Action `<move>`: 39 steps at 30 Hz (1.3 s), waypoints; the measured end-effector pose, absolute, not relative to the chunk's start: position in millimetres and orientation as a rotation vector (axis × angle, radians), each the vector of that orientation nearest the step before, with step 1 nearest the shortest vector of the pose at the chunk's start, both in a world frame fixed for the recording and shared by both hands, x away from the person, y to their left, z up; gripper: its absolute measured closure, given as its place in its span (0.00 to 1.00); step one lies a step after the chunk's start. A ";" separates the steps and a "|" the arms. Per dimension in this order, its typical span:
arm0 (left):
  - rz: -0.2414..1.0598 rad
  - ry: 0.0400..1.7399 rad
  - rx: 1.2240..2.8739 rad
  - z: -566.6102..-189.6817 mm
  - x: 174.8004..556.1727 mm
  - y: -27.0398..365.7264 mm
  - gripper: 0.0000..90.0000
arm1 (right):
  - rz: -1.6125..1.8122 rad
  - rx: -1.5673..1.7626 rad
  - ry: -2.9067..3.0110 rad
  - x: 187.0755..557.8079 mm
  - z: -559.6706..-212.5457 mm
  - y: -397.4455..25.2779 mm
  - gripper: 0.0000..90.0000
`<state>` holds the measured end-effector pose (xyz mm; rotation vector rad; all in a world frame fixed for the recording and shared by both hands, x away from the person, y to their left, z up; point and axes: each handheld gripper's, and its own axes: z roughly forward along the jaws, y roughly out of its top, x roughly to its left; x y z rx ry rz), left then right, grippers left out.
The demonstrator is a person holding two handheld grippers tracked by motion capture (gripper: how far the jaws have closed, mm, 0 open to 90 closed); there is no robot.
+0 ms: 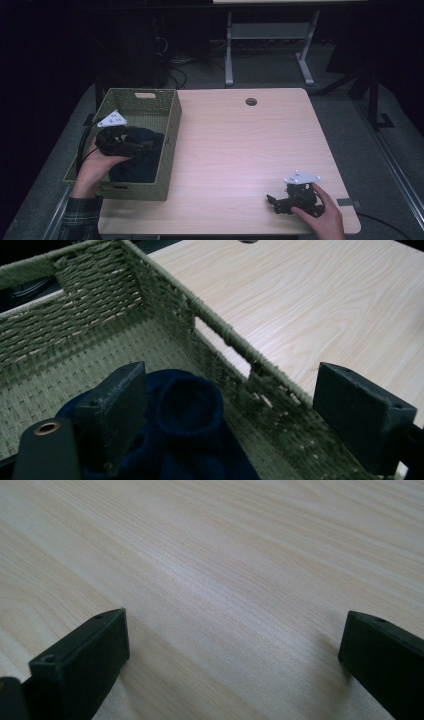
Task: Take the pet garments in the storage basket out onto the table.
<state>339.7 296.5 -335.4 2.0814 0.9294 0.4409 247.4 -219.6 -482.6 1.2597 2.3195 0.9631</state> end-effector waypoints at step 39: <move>0.386 1.063 2.169 -383.2 355.4 327.5 0.15 | 0.963 1.260 2.319 247.3 -482.6 -219.6 0.00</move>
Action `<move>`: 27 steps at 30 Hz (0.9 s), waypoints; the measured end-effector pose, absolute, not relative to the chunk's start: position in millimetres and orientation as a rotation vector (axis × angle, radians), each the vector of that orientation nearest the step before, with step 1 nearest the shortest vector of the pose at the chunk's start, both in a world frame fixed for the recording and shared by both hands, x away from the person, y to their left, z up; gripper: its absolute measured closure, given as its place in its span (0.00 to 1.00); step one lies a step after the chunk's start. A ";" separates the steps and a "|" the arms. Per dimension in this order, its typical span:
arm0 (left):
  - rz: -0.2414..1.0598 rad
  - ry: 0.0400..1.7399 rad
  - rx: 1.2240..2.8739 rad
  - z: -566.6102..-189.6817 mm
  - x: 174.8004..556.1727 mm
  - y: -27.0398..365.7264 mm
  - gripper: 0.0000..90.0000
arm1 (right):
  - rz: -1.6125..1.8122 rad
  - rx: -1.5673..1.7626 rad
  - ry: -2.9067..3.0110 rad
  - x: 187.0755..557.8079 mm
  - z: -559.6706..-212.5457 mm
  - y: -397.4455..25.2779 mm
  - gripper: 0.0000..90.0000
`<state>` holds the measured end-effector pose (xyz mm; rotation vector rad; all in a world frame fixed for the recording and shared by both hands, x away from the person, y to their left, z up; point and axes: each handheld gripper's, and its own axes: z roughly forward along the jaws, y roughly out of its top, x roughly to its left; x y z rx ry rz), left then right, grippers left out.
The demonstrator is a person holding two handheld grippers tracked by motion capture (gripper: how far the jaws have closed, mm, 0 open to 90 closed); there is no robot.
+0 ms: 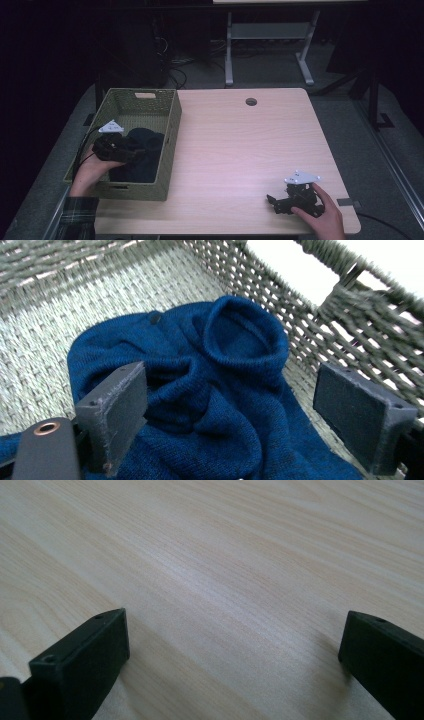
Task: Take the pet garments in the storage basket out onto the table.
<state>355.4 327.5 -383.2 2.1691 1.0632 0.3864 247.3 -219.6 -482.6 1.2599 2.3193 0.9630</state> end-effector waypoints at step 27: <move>0.280 1.094 2.407 -413.8 365.9 307.7 0.15 | 0.963 1.260 2.319 247.3 -482.7 -219.6 0.00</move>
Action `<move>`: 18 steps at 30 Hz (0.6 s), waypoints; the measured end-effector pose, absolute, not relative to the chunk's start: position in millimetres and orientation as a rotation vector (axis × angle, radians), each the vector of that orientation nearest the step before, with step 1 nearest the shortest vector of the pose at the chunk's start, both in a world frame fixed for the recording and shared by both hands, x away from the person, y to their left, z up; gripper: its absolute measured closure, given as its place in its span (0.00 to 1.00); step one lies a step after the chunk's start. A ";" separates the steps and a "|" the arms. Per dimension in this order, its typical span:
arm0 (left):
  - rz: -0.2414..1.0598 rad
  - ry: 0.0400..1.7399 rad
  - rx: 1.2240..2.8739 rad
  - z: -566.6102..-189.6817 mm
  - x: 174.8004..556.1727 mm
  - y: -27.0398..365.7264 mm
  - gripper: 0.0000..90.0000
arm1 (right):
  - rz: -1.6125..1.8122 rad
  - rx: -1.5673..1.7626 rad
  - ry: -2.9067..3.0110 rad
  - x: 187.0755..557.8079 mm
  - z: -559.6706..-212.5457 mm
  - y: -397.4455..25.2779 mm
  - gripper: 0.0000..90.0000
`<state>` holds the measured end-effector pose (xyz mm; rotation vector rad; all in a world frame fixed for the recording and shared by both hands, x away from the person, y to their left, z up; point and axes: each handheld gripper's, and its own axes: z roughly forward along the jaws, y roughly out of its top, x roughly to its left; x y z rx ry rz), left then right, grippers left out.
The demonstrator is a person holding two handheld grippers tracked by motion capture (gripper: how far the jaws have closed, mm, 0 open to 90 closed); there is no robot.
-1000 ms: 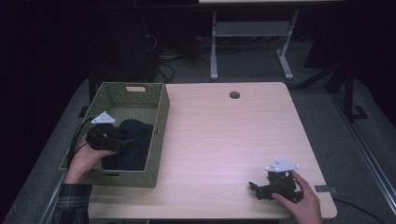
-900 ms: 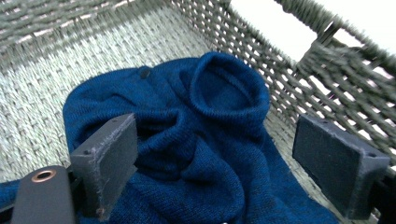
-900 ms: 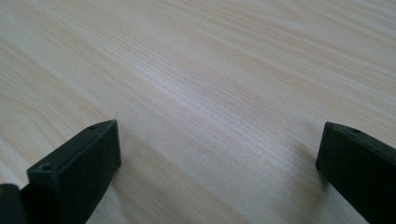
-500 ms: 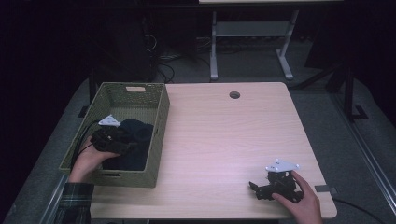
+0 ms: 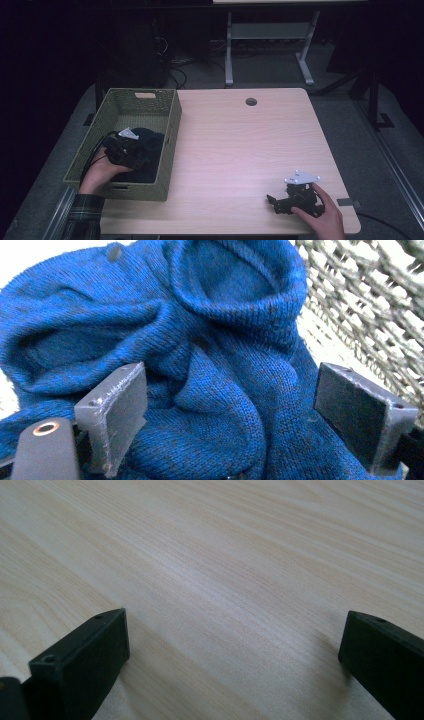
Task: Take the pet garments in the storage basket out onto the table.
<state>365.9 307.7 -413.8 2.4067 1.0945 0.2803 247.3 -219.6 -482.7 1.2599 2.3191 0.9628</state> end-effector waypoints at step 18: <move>0.243 1.159 2.583 -432.3 370.5 295.5 0.16 | 0.963 1.260 2.320 247.3 -482.6 -219.6 0.00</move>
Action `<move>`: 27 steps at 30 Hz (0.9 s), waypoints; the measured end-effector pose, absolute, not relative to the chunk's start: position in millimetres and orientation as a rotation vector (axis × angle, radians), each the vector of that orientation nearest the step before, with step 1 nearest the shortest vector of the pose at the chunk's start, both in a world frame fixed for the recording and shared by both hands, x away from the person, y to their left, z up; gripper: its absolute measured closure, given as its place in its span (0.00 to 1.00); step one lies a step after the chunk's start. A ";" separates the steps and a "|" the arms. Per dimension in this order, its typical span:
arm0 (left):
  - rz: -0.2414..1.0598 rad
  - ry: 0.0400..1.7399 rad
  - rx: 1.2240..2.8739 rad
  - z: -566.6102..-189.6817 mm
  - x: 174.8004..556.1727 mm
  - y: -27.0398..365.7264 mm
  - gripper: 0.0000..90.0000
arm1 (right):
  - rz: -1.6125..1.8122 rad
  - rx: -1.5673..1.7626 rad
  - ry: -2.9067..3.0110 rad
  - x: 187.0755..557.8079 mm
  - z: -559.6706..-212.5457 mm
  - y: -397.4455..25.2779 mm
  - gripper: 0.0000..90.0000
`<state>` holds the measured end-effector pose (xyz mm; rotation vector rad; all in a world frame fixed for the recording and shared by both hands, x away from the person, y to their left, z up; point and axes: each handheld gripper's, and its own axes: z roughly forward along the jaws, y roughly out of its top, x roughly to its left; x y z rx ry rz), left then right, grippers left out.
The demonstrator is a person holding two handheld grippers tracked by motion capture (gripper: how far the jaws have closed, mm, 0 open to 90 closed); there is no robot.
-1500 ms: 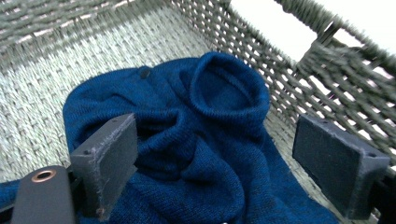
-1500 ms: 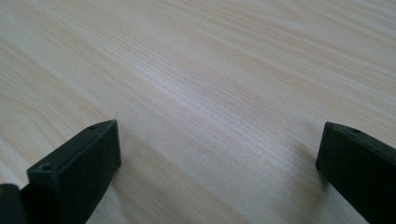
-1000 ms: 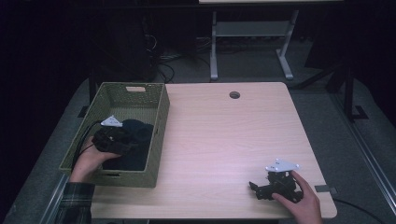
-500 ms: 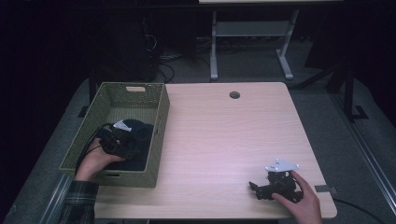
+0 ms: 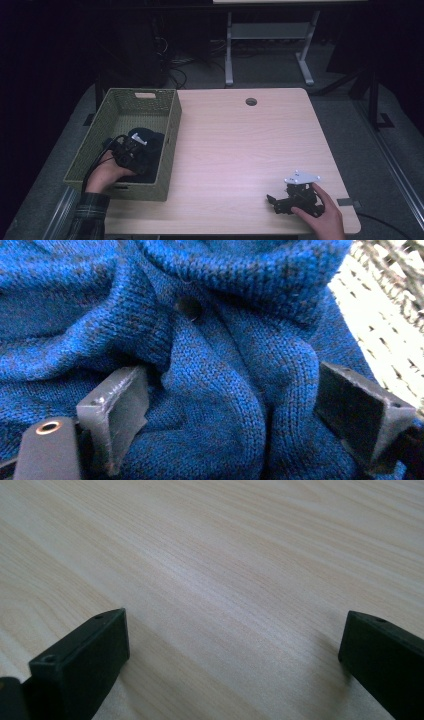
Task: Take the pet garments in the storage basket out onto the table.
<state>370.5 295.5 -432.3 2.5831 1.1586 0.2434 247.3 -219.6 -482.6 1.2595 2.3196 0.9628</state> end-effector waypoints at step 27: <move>0.229 1.272 2.139 -382.7 370.6 333.7 0.82 | 0.964 1.259 2.320 247.4 -482.6 -219.6 0.00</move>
